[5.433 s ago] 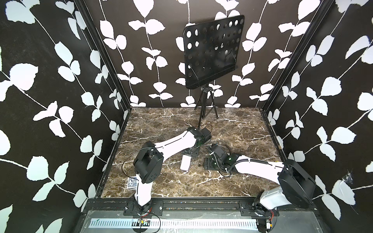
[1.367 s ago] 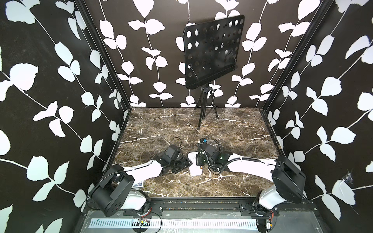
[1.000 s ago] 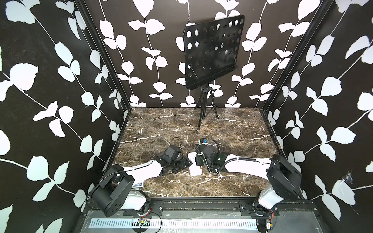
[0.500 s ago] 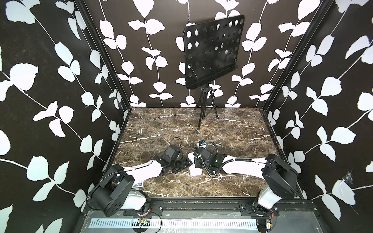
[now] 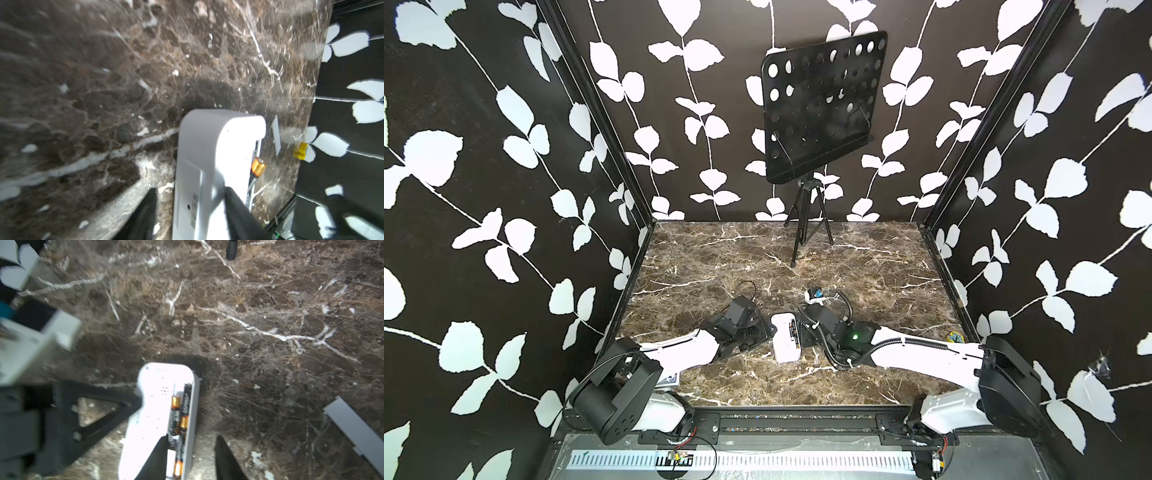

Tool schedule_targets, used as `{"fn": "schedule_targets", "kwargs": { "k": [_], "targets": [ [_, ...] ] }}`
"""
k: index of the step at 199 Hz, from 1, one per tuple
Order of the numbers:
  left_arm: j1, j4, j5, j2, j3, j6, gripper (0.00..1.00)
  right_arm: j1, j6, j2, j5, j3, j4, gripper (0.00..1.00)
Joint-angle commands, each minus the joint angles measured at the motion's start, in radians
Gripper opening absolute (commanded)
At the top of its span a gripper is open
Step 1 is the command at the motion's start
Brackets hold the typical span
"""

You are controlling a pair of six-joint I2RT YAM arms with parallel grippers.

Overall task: Insert the battery into the alarm
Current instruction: Adjust the alarm at the center of the board.

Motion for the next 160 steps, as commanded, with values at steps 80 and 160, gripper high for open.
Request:
{"fn": "schedule_targets", "kwargs": {
  "k": [80, 160],
  "targets": [
    [0.006, 0.050, 0.010, 0.215, 0.183, 0.045, 0.34, 0.008, -0.014, 0.155, -0.122, -0.021, 0.049, 0.27],
    [0.013, 0.124, 0.183, 0.446, 0.413, 0.082, 0.37, 0.098, -0.026, 0.073, -0.102, -0.048, -0.010, 0.39]
  ]
}}
